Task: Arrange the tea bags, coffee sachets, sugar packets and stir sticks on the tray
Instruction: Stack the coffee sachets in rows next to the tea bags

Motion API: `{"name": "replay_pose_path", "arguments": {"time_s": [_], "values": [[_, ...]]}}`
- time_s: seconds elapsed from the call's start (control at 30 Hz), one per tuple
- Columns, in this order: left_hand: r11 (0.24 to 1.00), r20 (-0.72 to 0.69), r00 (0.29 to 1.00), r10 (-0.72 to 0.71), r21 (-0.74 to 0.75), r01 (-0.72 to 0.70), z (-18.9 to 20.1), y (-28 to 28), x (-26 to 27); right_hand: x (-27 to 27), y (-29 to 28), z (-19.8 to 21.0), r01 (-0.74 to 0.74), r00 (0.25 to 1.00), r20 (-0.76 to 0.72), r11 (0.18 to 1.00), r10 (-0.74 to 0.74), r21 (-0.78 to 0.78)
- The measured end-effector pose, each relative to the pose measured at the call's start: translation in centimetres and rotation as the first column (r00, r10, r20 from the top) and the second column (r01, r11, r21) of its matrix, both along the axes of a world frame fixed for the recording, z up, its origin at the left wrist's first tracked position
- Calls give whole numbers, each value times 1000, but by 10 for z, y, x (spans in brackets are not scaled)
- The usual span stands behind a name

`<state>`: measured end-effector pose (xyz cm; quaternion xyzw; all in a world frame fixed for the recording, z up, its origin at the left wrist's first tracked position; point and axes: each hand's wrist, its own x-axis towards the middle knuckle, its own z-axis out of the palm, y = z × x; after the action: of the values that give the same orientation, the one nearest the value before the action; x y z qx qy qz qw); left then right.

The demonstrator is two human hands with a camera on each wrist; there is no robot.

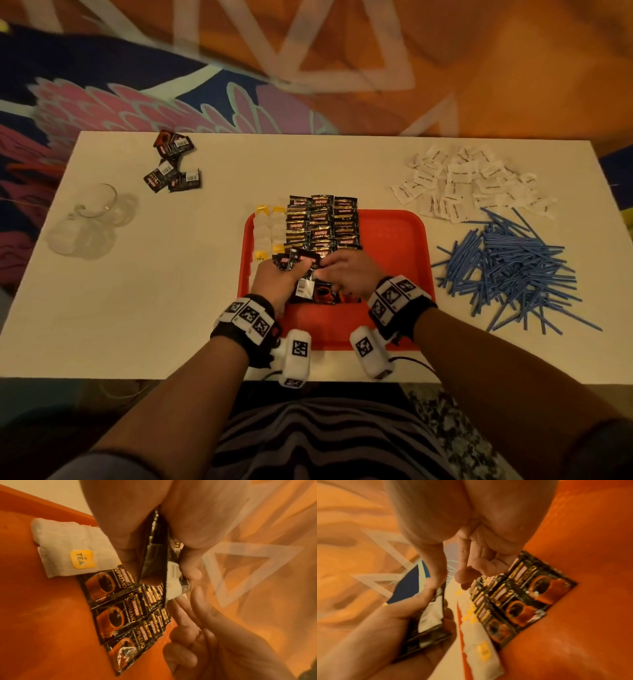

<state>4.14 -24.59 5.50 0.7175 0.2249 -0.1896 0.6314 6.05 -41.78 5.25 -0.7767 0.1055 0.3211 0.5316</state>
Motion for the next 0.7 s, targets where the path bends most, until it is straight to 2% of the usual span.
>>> {"name": "replay_pose_path", "arguments": {"time_s": [0.2,0.27,0.33,0.4,0.47,0.53,0.63,0.7], "values": [[976,-85,987,139,-159,-151,10,13,4,14,21,18,125,990,50,989,-129,74],[983,15,983,180,-24,-180,11,18,4,19,25,21,88,990,116,996,-86,-19],[967,151,971,184,152,-206,8,23,5,18,30,26,10,975,220,978,36,-208],[959,211,968,138,215,-184,9,24,4,13,40,30,5,946,313,960,87,-281],[979,198,978,71,174,-107,11,22,4,6,51,31,-7,911,397,967,111,-254],[993,175,982,74,75,-88,12,22,3,0,61,28,-42,892,432,976,133,-214],[975,90,971,222,-41,-219,7,27,3,-1,67,30,-46,909,402,984,113,-174],[950,34,952,303,-88,-299,7,32,3,0,64,30,29,922,384,985,38,-167]]}}
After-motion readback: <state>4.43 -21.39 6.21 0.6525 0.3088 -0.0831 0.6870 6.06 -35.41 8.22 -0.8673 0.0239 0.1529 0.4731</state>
